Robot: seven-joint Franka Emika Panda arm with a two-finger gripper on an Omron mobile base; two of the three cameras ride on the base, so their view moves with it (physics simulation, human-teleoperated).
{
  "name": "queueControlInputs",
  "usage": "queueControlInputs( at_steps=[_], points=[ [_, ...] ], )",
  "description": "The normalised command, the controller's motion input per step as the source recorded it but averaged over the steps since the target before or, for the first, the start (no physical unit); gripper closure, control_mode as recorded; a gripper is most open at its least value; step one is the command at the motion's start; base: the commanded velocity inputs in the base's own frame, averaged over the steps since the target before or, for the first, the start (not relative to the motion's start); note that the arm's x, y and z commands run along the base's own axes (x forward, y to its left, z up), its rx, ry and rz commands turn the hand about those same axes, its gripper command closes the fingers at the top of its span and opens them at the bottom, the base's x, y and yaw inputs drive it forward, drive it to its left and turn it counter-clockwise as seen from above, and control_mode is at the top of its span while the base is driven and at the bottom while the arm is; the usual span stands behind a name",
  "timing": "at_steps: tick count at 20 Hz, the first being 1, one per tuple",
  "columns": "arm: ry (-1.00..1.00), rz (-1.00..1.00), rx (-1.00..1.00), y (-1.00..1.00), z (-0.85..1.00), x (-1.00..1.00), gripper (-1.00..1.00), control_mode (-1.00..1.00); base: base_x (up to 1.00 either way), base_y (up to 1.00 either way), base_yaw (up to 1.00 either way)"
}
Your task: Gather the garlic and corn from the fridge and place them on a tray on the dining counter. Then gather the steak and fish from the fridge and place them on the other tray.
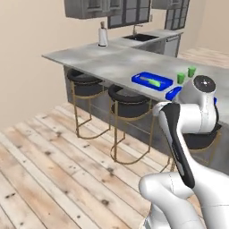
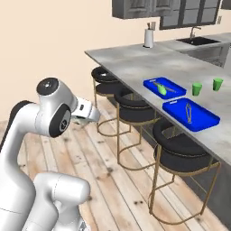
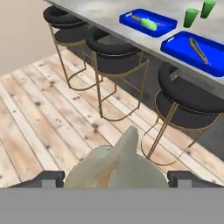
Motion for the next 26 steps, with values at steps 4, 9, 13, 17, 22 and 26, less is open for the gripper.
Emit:
queueControlInputs(
  at_steps=[4,9,13,17,22,26],
  points=[
    [0.0,0.0,0.0,0.0,0.0,0.0,1.0,1.0,1.0,0.96,-0.62],
    [0.0,0.0,0.0,0.0,0.0,0.0,1.0,1.0,0.96,0.95,-0.62],
    [0.0,0.0,0.0,0.0,0.0,0.0,1.0,1.0,0.71,1.0,-0.54],
    [0.0,0.0,0.0,0.0,0.0,0.0,1.0,1.0,0.76,0.85,-0.46],
    [0.0,0.0,0.0,0.0,0.0,0.0,1.0,1.0,0.41,0.31,-0.26],
    [0.0,0.0,0.0,0.0,0.0,0.0,1.0,1.0,0.63,0.04,-0.17]
  ],
)
